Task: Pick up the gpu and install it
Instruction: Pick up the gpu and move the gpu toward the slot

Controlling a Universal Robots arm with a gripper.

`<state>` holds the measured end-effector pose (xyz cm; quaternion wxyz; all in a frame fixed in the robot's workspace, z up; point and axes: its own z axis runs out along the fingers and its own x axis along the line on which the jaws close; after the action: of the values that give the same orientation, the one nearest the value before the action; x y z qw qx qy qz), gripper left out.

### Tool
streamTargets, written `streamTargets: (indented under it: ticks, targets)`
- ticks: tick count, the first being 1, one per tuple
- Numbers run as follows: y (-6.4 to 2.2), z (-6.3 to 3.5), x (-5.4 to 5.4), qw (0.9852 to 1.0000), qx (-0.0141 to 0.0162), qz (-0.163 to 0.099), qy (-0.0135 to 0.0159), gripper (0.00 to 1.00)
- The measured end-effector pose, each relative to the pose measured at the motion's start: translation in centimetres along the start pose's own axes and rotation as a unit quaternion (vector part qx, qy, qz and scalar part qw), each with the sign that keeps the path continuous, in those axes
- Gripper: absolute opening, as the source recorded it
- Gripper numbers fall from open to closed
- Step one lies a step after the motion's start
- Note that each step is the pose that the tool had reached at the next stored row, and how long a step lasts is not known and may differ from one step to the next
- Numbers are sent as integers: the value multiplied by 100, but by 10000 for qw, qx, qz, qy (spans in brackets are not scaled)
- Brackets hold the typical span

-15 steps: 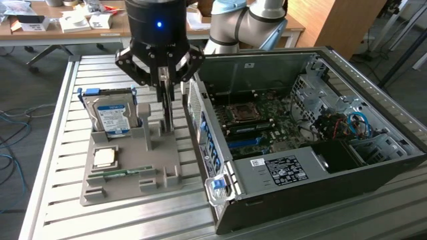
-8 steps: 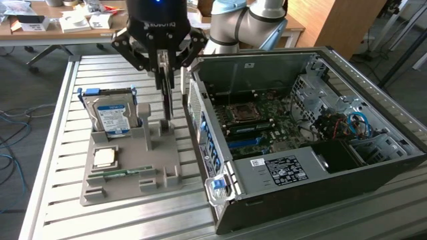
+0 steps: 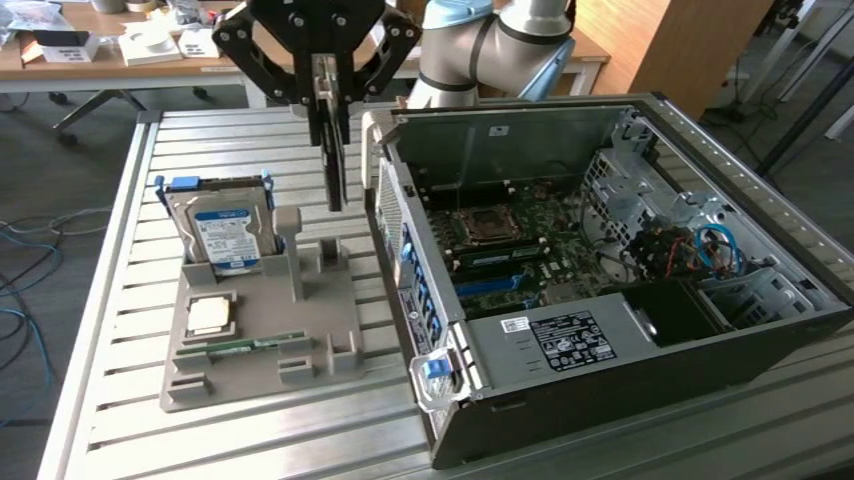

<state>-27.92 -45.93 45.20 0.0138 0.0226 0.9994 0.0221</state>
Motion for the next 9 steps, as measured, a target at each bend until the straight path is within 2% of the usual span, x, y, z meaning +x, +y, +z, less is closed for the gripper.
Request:
streamTargets:
  ticks: [5, 9]
  targets:
    - [0, -1, -5, 10000, 1, -1, 0, 26]
    - [3, 1, -62, 10000, 1, 0, 1, 26]
